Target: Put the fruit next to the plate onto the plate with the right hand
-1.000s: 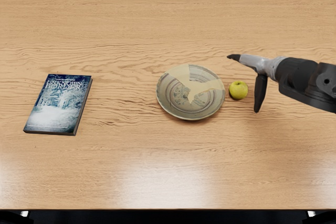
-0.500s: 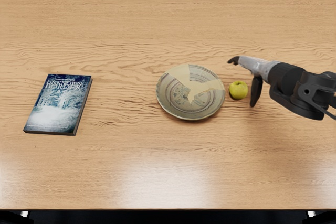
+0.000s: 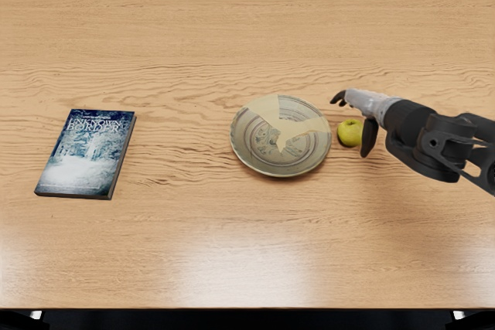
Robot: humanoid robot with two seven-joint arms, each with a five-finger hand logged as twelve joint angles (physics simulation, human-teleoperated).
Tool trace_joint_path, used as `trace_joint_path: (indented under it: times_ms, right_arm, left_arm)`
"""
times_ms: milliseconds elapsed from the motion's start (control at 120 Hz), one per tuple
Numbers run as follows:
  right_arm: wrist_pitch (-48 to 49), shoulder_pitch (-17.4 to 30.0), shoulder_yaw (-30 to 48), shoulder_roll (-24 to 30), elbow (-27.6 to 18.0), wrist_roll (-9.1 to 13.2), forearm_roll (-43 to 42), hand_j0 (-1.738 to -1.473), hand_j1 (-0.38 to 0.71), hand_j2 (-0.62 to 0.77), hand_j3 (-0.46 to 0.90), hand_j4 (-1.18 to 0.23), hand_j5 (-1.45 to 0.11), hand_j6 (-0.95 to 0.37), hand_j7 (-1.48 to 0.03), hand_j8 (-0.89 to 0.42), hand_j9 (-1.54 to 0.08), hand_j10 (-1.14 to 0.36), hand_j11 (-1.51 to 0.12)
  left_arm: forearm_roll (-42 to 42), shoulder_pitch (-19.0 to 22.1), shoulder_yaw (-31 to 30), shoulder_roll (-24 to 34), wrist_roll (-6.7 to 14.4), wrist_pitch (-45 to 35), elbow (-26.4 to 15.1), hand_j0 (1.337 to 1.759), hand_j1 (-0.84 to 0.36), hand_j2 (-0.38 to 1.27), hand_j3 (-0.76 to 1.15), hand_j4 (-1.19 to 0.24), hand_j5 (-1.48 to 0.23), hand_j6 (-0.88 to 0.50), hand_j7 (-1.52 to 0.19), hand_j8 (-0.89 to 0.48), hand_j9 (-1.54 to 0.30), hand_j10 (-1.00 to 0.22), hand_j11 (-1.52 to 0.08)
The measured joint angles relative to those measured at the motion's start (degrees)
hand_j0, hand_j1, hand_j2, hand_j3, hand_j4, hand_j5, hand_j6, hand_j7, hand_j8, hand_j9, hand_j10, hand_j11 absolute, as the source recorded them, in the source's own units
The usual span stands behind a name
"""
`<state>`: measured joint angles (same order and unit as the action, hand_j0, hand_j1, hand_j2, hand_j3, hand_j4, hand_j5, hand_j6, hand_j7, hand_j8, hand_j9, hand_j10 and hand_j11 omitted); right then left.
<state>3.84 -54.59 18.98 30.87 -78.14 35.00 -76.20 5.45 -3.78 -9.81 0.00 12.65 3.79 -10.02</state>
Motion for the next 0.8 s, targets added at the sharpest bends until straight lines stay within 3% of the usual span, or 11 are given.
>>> trace_joint_path:
  times_ms: [800]
  right_arm:
    - [-4.19, 2.86, 0.01, -1.48, 1.1, 0.0, -3.78, -1.658, -0.03, -0.05, 0.0, -0.27, -0.35, -0.27, -0.35, -0.27, -0.35, -0.27, -0.35]
  left_arm:
    - [0.0, 0.0, -0.01, 0.0, 0.02, 0.01, 0.0, 1.658, 0.35, 0.0, 0.0, 0.0, 0.0, 0.0, 0.0, 0.0, 0.0, 0.0, 0.0]
